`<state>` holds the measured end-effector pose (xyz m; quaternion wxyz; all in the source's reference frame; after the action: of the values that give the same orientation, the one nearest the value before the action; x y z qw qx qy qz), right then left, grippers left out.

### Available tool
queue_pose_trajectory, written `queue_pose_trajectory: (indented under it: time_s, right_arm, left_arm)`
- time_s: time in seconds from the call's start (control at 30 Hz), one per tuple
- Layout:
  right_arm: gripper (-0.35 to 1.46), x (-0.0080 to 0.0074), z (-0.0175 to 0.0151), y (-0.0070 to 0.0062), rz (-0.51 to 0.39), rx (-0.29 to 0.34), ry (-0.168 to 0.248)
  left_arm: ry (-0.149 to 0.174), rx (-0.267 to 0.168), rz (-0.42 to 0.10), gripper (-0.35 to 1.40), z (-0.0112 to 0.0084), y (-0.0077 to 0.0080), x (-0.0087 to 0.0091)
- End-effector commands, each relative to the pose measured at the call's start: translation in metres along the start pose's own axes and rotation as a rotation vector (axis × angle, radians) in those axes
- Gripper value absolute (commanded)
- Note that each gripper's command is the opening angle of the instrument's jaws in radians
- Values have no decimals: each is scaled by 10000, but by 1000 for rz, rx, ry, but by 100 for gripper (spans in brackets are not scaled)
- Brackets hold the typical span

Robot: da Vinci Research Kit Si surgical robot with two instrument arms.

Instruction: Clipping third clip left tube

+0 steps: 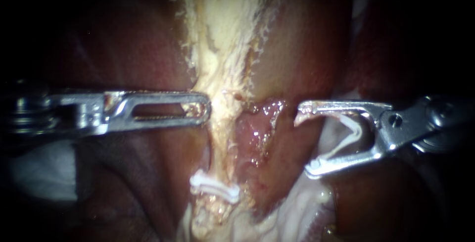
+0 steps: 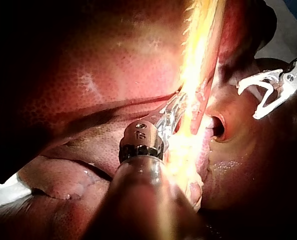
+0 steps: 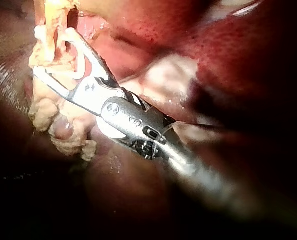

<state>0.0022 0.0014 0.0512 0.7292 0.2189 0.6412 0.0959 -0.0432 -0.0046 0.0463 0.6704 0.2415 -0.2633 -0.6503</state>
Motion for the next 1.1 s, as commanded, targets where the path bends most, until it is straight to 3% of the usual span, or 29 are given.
queue_pose_trajectory:
  time_s: [0.03,0.33,0.63,1.1]
  right_arm:
    - [60,0,0,0,0,0,0]
    - [60,-6,9,-3,-5,-3,-1]
    - [60,-38,59,-5,26,35,-16]
    - [60,-67,130,-5,82,83,-20]
  left_arm:
    - [-1,-1,0,-35,-1,0,1]
    - [10,4,-4,-35,-30,-7,-3]
    - [8,-2,-11,-35,-64,-5,-2]
    - [9,-2,-18,-35,-75,-7,2]
